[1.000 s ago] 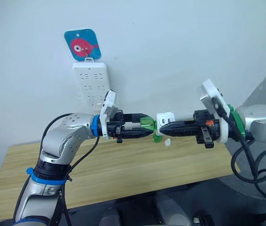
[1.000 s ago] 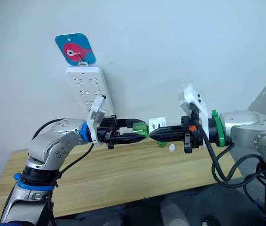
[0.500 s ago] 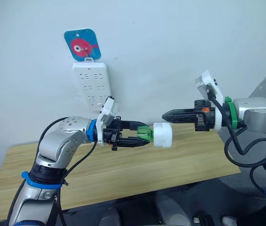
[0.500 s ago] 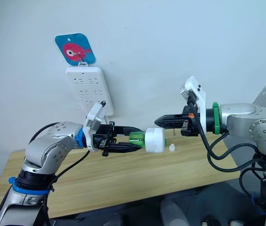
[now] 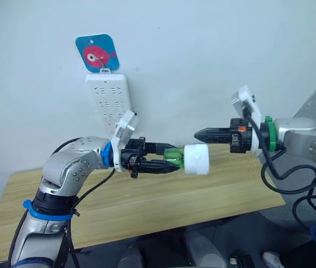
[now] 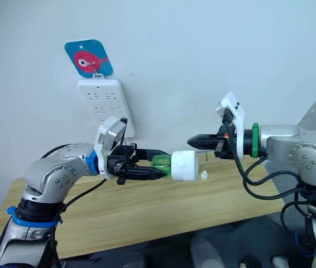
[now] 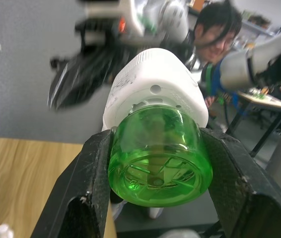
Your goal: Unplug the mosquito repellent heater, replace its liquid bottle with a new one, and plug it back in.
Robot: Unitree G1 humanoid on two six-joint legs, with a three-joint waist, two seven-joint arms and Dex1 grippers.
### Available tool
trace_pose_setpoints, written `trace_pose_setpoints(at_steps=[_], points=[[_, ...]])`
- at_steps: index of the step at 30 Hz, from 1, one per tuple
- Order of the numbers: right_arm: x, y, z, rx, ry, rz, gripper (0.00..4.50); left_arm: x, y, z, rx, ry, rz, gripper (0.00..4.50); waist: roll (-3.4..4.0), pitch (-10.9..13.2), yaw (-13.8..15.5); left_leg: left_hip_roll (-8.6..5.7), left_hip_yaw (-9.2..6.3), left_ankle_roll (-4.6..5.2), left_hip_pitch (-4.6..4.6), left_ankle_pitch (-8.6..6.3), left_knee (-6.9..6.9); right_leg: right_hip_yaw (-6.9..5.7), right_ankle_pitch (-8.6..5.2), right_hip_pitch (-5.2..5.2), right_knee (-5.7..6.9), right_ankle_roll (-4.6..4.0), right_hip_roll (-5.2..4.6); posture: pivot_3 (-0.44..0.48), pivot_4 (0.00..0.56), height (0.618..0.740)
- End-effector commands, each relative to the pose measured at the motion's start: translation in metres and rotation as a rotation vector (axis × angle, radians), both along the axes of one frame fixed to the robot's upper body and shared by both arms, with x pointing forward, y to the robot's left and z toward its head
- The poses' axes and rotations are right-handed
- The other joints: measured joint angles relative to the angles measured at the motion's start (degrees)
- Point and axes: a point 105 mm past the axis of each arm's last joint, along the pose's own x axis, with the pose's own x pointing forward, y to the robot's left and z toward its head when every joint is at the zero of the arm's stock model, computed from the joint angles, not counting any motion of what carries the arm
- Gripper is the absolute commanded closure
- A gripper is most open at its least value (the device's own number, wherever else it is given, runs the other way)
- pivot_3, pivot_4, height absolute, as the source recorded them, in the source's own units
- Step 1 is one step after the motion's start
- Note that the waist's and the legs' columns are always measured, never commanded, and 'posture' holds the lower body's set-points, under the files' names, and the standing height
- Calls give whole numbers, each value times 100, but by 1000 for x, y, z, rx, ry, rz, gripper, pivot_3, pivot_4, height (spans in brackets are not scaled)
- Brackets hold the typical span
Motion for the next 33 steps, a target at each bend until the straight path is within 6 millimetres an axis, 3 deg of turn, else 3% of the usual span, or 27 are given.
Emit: trace_pose_setpoints(at_steps=[1, 10, 19, 33], points=[[-11, 2, 5, 24, -2, 60, 4500, -1, 1, 17, -51, -18, 11, 2196, 0, 0, 2, 0, -1, 0, 0, 0, 0, 0, 0, 0, 0, -1, 0, -226, 74, 740], [-42, 11, 9, 86, 81, 187, 4500, 10, 0, 24, -97, 23, 80, 2196, 0, 0, 6, -1, -4, 0, -1, 0, 1, -2, 2, 0, 0, -3, 0, -226, 76, 740], [-50, 15, 13, 122, 111, 208, 4500, 20, 0, 24, -102, -6, 152, 2196, 0, 0, 10, -2, -3, 0, -2, 0, 2, -1, 2, 0, 0, -4, 0, -225, 72, 740], [-57, 21, 23, 189, 151, 234, 4500, 18, -2, 17, -78, -37, 152, 2197, 0, -1, 4, -1, -2, 0, -2, 0, 1, 0, 2, 0, 0, -3, 0, -225, 73, 740]])
